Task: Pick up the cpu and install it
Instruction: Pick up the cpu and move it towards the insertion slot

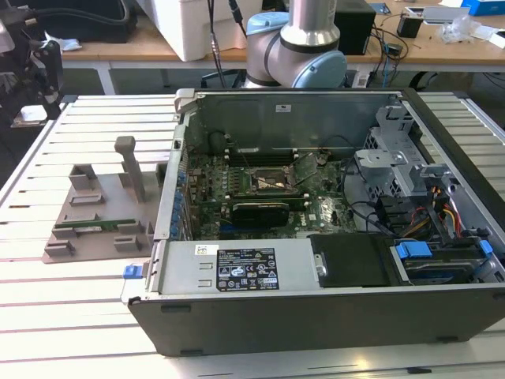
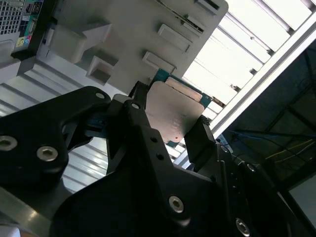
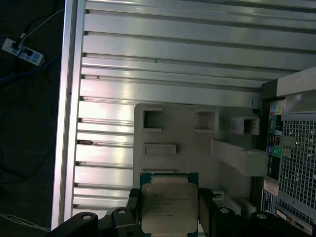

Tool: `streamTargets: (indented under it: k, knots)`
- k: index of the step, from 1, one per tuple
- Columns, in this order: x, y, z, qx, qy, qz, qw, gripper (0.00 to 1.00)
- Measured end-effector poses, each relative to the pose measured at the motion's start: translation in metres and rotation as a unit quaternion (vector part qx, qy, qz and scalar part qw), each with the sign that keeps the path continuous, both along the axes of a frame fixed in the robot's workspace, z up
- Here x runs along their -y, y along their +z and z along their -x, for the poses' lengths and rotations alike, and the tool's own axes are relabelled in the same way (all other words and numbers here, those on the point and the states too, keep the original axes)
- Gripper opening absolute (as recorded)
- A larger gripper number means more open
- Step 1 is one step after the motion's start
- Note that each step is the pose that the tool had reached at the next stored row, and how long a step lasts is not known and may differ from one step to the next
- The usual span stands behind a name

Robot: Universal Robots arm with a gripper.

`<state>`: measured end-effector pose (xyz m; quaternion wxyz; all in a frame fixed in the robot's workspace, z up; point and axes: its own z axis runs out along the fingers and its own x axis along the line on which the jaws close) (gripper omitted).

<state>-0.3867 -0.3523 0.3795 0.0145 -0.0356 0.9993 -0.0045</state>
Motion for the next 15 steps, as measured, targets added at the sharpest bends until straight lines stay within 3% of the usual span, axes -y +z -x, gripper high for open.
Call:
streamTargets:
  k: [4,7,15]
  knots:
    - [0.0000,0.0002,0.000,-0.0002,0.000,0.0001,1.0000,0.55]
    - [0.0000,0.0002,-0.006,-0.0001,0.000,0.0000,1.0000,0.55]
    - [0.0000,0.0001,-0.045,-0.0001,0.000,0.0000,1.0000,0.55]
